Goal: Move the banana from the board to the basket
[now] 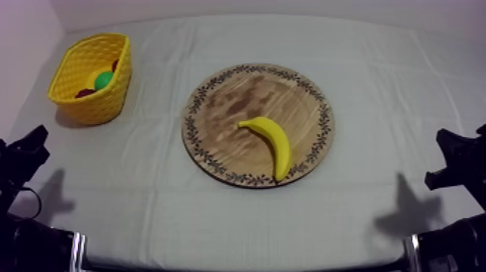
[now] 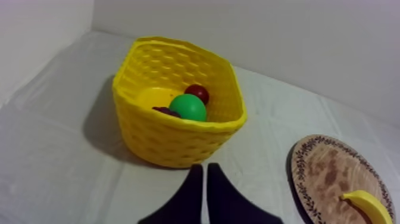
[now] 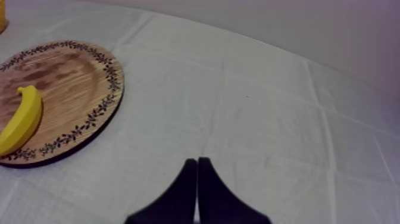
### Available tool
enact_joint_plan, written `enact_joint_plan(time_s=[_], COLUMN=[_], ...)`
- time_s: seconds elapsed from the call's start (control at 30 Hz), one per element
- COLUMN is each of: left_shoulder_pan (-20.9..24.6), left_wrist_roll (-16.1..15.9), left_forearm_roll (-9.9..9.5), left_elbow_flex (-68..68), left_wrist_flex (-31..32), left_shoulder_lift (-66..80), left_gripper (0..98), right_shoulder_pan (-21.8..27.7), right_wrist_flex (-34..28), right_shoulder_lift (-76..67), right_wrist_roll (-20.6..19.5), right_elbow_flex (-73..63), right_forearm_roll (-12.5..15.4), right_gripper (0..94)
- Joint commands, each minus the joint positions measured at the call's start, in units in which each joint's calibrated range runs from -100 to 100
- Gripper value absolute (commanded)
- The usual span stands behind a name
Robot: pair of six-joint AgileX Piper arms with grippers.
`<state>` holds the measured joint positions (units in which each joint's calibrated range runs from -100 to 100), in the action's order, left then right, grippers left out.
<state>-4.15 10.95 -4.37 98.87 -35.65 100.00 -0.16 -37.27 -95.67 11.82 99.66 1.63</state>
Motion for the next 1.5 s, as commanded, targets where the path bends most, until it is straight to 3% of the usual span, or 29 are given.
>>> enact_joint_plan(time_s=[0.0,0.37,0.73,1.0,1.23,1.47], left_shoulder_pan=[0.0,-0.6,-7.8,-11.6,-13.3,-14.9], left_wrist_roll=[0.0,-0.1,1.1,-2.3,-3.1,-5.5], left_forearm_roll=[0.0,0.0,0.07,2.67,3.6,5.35], left_elbow_flex=[0.0,0.1,0.0,-1.9,-12.2,-28.8], left_wrist_flex=[0.0,0.0,-0.1,-3.2,-4.2,-10.9], left_shoulder_lift=[0.0,0.0,0.0,-1.0,-12.9,-31.6], left_gripper=[0.1,0.1,0.1,0.0,0.0,0.0], right_shoulder_pan=[0.0,0.0,0.0,0.0,0.0,0.0], right_wrist_flex=[-0.1,-0.1,-0.1,-0.1,-0.1,-0.1], right_shoulder_lift=[0.0,0.0,0.0,0.0,0.0,0.0], right_wrist_roll=[0.0,0.0,0.0,0.0,-0.1,0.0], right_elbow_flex=[0.0,0.0,0.0,0.0,0.0,0.0], right_forearm_roll=[0.0,0.0,0.0,0.0,0.0,0.0], right_gripper=[0.3,0.3,0.3,0.3,0.3,0.3])
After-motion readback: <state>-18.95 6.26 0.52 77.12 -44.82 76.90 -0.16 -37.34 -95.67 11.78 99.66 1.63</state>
